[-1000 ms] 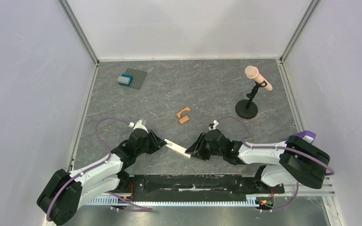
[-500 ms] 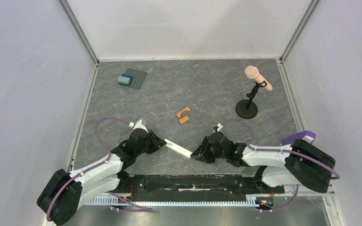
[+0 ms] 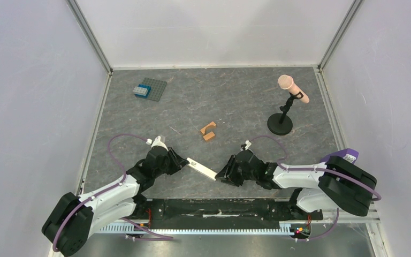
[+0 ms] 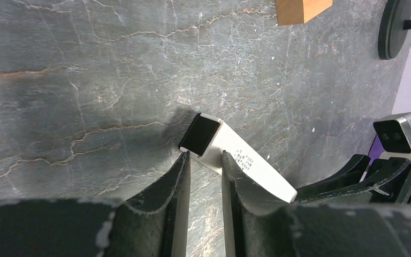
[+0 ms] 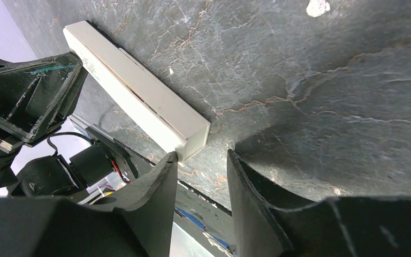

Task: Load the batteries into the remote control

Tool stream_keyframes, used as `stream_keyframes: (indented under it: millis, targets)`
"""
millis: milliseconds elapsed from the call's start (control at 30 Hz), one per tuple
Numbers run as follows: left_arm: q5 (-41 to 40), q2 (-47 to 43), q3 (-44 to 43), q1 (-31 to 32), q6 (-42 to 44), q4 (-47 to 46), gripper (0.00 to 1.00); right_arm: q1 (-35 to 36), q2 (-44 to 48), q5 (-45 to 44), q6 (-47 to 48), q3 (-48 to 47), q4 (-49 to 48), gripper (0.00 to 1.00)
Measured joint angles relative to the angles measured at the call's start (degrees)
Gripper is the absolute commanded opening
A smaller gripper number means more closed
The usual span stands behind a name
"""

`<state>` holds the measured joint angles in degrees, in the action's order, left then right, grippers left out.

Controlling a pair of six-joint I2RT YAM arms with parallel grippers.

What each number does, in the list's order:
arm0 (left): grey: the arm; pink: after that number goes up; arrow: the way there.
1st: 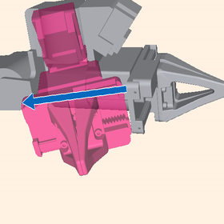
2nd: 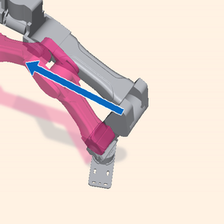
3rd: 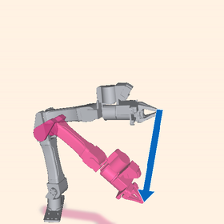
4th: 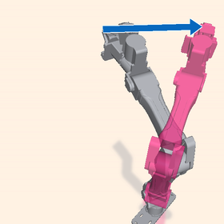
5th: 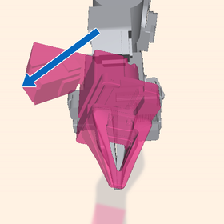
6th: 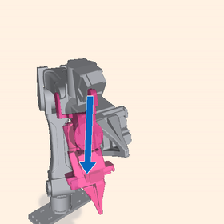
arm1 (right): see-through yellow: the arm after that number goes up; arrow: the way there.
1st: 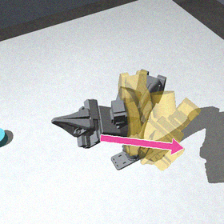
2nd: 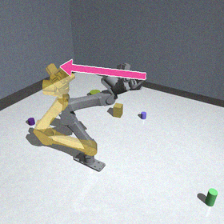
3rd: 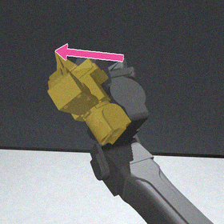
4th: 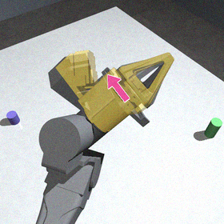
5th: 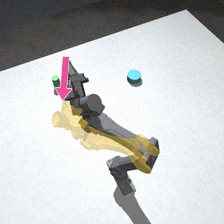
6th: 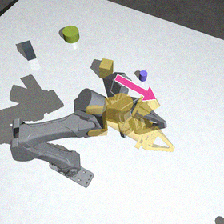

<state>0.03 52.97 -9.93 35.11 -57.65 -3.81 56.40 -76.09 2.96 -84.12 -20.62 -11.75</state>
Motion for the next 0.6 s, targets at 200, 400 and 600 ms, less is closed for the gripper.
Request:
stream_keyframes:
  millis: [200, 400, 600]
  targets:
    - [0.0, 0.0, 0.0, 0.0, 0.0, 0.0, 0.32, 0.0, -1.0, -0.2, 0.4, -0.8, -1.2, 0.56]
    - [0.0, 0.1, 0.0, 0.0, 0.0, -0.2, 0.33, 0.0, -4.6, -0.3, 1.3, -4.3, -1.5, 0.55]
    - [-0.1, 0.2, 0.0, 0.0, 0.0, -0.2, 0.33, 0.0, -5.9, 0.0, 1.3, -5.5, 0.0, 0.43]
